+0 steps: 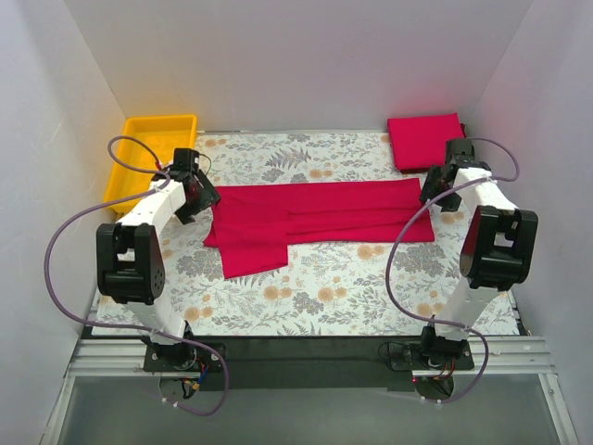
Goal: Fold and stack the t-shirts
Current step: Fold the tshirt
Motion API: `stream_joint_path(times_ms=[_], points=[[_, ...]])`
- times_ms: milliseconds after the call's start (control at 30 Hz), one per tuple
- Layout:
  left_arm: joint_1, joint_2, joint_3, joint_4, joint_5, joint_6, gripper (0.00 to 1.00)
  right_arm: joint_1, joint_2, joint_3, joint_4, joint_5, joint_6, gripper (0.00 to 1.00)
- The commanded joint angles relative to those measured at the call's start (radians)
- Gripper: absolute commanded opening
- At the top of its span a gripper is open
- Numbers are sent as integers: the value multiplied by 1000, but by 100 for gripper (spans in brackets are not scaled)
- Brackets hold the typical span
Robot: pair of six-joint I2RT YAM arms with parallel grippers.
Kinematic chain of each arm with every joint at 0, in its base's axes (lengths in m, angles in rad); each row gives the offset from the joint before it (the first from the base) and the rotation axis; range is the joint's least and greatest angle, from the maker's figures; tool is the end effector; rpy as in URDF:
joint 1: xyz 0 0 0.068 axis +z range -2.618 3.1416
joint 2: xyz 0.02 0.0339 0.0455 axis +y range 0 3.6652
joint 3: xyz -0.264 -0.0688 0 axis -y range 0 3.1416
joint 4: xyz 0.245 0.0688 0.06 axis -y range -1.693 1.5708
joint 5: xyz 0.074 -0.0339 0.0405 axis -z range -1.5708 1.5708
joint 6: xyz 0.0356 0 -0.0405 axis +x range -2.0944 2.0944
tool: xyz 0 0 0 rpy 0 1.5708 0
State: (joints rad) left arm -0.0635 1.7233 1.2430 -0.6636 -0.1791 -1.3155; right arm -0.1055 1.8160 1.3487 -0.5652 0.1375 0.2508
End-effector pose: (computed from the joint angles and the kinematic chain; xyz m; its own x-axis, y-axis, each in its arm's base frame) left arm 0.3499 -0.0159 0.2152 -0.2186 -0.9401 -0.2615 -0.8818 0.3051 -0.3597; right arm 0.3832 -0.0455 0.2190 -0.7839 0.3302 -0.5258 0.3806 0.9246 0.0132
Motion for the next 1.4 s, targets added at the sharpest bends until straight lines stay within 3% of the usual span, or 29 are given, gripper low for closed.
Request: stream_joint_path(times_ms=[0, 200, 400, 533, 667, 967, 1367], points=[[-51, -171, 30, -36, -33, 1, 74, 73, -142, -42, 24, -10, -1, 66], [-157, -375, -170, -83, -22, -42, 77, 272, -311, -225, 85, -108, 33, 66], [-236, -551, -417, -56, 44, -120, 77, 509, -435, -449, 332, -303, 185, 65], [-246, -590, -542, 7, 66, -168, 72, 720, -397, -496, 442, -259, 249, 64], [-257, -545, -580, 45, 76, -189, 66, 846, -290, -462, 542, -208, 307, 61], [-268, -492, -632, 88, 92, -208, 54, 997, -80, -330, 585, -142, 366, 61], [-279, -421, -649, 116, 95, -208, 47, 1041, 45, -260, 567, -45, 390, 60]])
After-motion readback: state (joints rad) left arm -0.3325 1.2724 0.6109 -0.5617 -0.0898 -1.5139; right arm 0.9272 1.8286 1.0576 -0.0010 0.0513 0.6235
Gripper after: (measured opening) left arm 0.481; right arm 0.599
